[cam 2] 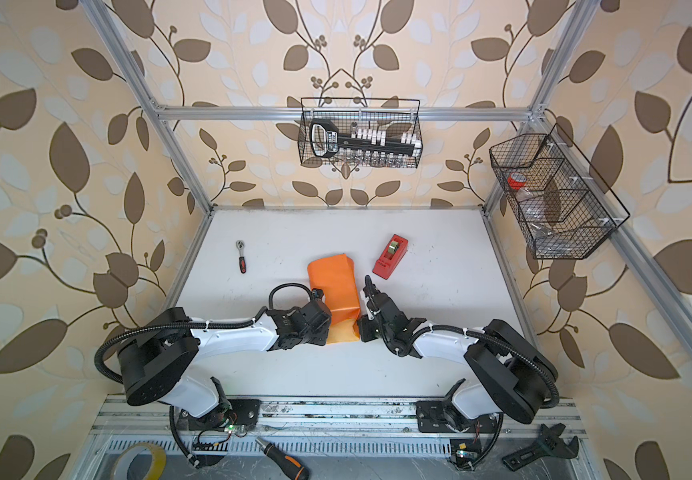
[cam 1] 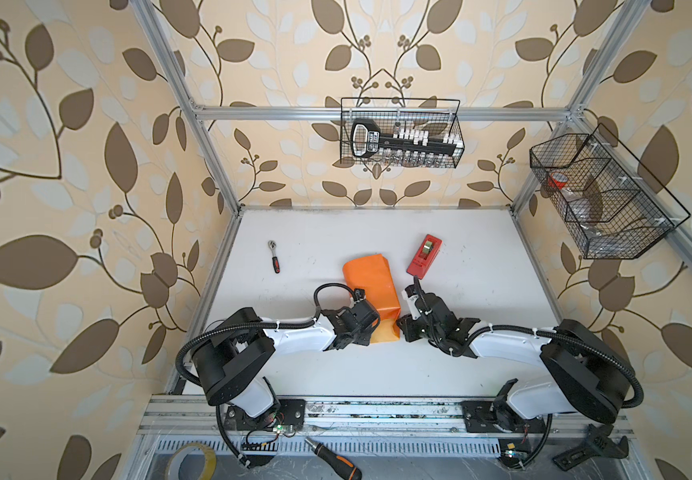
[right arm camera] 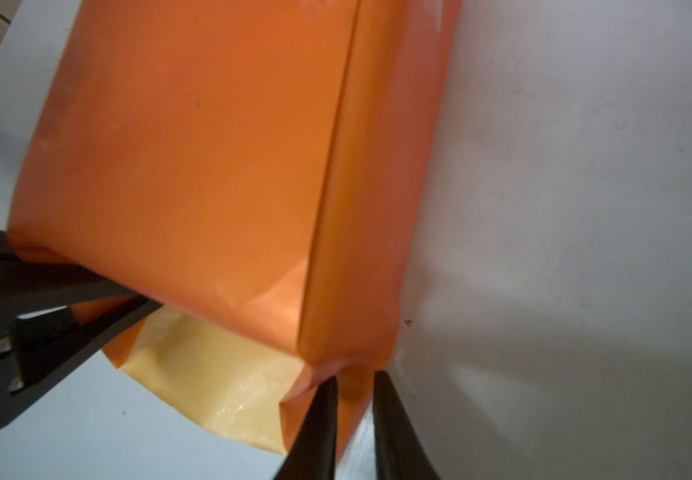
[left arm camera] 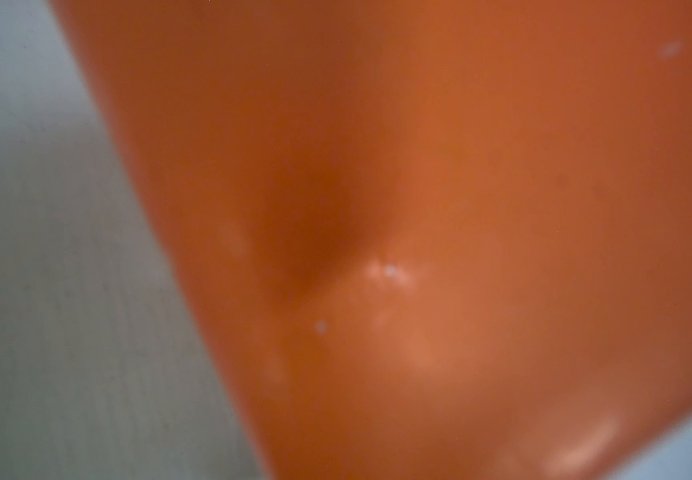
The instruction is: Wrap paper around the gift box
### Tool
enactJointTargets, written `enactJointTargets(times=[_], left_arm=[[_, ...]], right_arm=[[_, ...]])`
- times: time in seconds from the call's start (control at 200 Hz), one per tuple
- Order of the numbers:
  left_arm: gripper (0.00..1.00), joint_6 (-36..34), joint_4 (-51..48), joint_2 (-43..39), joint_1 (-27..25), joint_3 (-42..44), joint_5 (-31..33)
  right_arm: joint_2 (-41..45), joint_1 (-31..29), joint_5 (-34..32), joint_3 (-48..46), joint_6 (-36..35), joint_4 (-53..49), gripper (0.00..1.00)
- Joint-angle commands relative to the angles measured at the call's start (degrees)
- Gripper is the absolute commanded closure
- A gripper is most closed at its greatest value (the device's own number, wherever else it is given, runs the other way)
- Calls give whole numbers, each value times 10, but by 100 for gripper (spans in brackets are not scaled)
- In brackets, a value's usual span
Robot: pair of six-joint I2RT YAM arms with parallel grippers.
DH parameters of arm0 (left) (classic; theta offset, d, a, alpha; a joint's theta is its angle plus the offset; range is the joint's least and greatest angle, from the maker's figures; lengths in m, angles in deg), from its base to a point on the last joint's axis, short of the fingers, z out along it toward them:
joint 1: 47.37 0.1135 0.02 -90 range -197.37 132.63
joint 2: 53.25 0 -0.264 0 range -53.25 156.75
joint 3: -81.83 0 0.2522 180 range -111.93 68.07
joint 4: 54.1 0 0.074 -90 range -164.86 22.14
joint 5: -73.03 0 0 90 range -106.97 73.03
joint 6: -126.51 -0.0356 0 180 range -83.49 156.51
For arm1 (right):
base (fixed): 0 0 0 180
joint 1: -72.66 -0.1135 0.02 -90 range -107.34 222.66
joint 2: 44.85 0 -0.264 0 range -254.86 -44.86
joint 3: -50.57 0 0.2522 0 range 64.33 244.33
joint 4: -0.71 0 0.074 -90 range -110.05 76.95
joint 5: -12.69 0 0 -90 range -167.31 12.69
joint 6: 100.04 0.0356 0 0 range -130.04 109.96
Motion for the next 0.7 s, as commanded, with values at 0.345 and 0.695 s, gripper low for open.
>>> enactJointTargets(times=[0.345, 0.695], left_arm=[[93, -4, 3, 5, -5, -5, 1], [70, -3, -4, -9, -5, -5, -1]], right_arm=[[-31, -14, -16, -1, 47, 88, 83], [-64, -15, -20, -14, 59, 129, 84]])
